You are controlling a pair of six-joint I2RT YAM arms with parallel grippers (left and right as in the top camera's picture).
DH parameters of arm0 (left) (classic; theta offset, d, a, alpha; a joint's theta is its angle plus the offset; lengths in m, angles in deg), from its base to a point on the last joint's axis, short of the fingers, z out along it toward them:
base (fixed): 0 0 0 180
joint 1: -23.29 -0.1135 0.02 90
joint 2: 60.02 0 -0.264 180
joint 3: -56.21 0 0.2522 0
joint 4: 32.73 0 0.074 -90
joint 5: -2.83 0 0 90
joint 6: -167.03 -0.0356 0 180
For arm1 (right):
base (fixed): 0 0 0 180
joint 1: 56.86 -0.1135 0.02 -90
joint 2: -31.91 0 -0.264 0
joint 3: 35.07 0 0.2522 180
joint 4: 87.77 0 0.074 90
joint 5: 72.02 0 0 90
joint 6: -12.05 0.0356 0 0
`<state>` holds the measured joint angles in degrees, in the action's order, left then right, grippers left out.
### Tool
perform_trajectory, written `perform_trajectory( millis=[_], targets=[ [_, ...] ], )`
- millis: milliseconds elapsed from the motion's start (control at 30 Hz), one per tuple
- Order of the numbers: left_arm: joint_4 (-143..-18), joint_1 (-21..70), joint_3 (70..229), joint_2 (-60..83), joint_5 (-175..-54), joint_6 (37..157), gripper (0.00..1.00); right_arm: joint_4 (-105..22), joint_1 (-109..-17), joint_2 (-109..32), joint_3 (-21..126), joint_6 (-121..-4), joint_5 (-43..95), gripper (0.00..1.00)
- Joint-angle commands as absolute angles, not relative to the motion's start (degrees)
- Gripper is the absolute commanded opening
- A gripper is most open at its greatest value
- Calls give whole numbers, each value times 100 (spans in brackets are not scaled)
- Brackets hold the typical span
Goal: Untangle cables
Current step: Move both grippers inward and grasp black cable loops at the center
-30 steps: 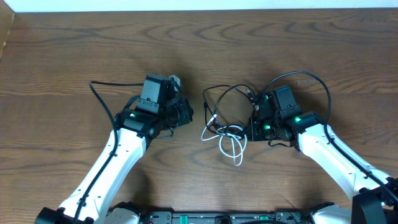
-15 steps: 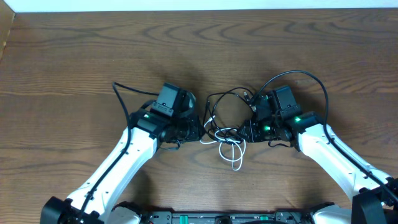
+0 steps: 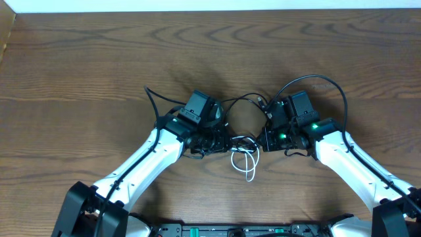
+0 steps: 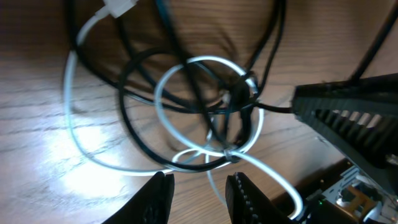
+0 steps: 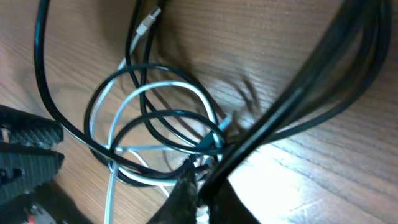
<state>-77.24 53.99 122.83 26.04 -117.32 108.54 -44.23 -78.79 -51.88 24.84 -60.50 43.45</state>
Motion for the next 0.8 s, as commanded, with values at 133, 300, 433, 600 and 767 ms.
perform_trajectory(
  millis=[133, 300, 433, 600, 767],
  targets=[
    [-7662, 5440, 12336, 2681, -11911, 10909, 33, -4403, -7879, -5199, 2464, -5785, 4092, 1],
    [-7649, 5440, 12194, 2689, -11889, 11195, 33, -4539, -7763, -5199, 2464, -5254, 3825, 1],
    [-7632, 5440, 12150, 2689, -11865, 11261, 33, -4707, -7706, -5199, 2464, -5038, 3825, 1],
    [-7404, 5440, 12150, 2692, -11826, 11363, 33, -4882, -7704, -5199, 2464, -4813, 3939, 1],
    [-7358, 5440, 12145, 2722, -11452, 11575, 33, -5028, -7702, -5199, 2464, -4636, 4146, 1]
  ],
)
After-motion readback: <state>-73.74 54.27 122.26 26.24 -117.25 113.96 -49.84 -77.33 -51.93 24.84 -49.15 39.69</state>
